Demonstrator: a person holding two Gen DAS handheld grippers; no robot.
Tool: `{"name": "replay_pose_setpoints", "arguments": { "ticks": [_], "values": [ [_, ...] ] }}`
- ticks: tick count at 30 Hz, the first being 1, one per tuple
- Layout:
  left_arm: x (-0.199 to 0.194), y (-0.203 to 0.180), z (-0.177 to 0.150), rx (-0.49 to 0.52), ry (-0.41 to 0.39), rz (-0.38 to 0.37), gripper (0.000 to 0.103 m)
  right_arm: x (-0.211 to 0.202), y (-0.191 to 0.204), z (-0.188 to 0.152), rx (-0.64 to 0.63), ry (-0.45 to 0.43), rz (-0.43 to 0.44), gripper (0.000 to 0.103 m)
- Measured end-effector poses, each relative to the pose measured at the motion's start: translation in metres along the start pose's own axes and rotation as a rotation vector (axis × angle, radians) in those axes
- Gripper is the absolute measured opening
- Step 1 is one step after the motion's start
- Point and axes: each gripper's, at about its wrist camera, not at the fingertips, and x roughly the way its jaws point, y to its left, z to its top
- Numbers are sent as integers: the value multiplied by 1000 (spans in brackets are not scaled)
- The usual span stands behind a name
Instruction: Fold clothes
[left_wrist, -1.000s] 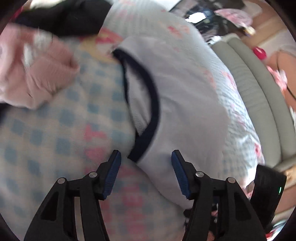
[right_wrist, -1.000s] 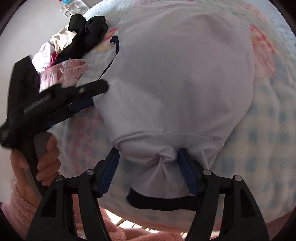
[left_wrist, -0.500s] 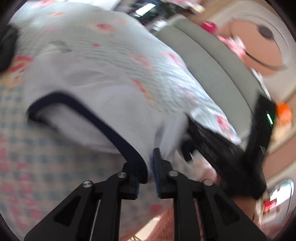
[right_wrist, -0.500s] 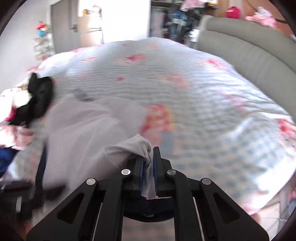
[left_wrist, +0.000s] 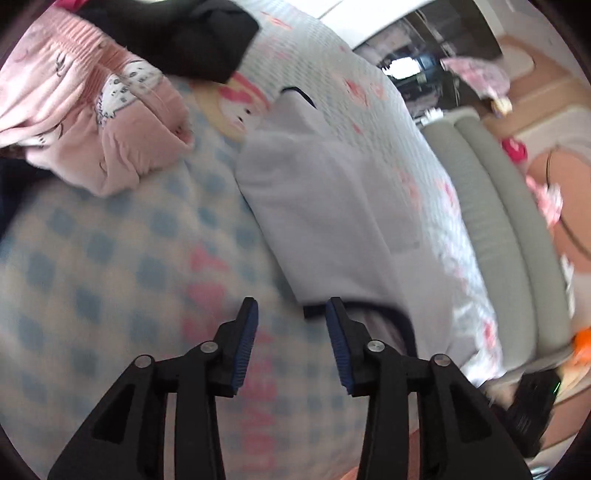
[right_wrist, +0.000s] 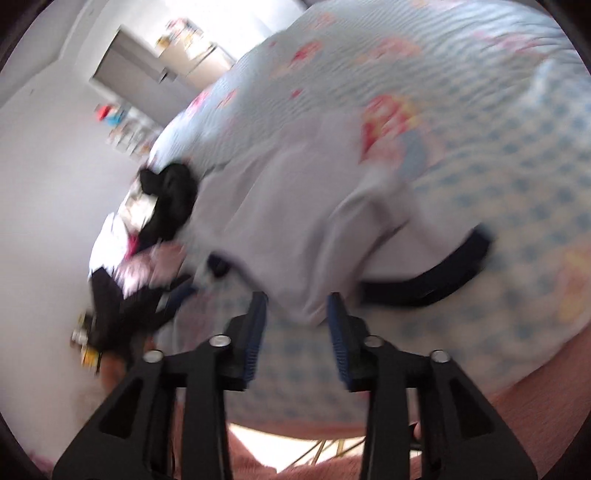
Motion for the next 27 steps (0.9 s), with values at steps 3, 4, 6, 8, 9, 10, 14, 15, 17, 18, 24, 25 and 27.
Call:
{"name": "replay_pose_setpoints", "arguments": {
  "ticks": [3,4,6,8,9,10,14,15,17,18,24,25,27],
  "values": [
    [2,-1,11,9,-8,-20,54,26,3,-8,1,28,-19,46],
    [2,-3,13,20,-12,-21,54,32,-2,-7,26,26,-44,46],
    [1,-7,18,41,-18,-23,45,43,-14,-4,78,23,-89,46],
    [0,-10,23,62,-25,-25,11,51,-28,0,135,17,-99,47],
    [0,-12,26,73,-28,-26,7,52,-27,3,121,16,-109,44],
    [-1,-14,28,84,-31,-27,7,52,-25,5,100,11,-125,39],
    [-48,-40,19,193,-106,-4,5,37,0,13,-34,-93,-292,12],
    [-61,-40,15,209,-105,-7,5,32,4,12,-45,-119,-324,12],
    [-72,-39,11,223,-90,8,5,26,9,8,-58,-157,-383,12],
    [-73,-38,8,225,-77,19,4,24,9,6,-50,-155,-387,12],
    [-77,-21,-32,203,-11,-5,5,-10,-13,-9,75,-147,-180,19],
    [-71,-10,-32,175,9,-19,6,-11,-15,-10,80,-141,-152,24],
    [-51,10,-30,83,58,-38,9,-6,-23,-6,79,-127,-140,32]
  ]
}}
